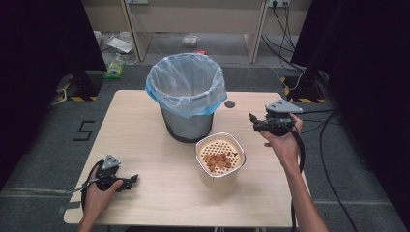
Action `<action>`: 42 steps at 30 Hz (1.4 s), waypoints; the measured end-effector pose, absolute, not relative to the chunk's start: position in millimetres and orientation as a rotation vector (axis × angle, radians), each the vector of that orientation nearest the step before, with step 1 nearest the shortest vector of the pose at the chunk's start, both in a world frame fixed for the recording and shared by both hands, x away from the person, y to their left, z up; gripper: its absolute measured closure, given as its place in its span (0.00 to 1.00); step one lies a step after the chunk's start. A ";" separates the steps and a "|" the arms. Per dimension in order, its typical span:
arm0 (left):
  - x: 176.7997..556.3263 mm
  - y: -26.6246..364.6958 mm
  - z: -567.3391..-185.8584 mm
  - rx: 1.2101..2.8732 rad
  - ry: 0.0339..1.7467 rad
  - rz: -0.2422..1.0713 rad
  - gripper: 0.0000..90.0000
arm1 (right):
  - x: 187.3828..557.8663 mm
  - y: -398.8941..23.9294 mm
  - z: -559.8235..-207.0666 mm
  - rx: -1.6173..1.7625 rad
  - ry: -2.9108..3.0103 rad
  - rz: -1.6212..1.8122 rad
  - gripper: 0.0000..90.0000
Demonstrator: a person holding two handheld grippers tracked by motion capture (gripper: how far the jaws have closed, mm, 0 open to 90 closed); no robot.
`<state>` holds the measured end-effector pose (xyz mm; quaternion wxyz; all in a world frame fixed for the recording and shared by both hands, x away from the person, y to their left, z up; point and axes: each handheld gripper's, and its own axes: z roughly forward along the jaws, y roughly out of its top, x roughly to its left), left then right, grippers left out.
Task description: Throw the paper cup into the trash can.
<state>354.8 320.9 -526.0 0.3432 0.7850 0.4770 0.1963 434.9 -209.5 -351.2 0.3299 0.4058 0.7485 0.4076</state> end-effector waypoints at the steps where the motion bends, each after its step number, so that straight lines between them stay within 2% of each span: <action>1: 354.8 320.9 -525.9 2.040 1.240 0.510 0.00 | 431.7 -212.2 -357.9 1.076 1.960 1.062 0.40; 12: 354.7 320.9 -526.0 2.040 1.240 0.510 0.00 | 413.2 -232.5 -408.9 1.176 1.974 1.046 0.40; 26: 354.5 320.9 -526.0 2.038 1.241 0.509 0.00 | 396.8 -236.5 -463.8 1.240 2.056 0.954 0.38; 42: 354.4 320.9 -526.0 2.038 1.240 0.509 0.00 | 395.9 -239.0 -489.7 1.325 2.132 0.873 0.35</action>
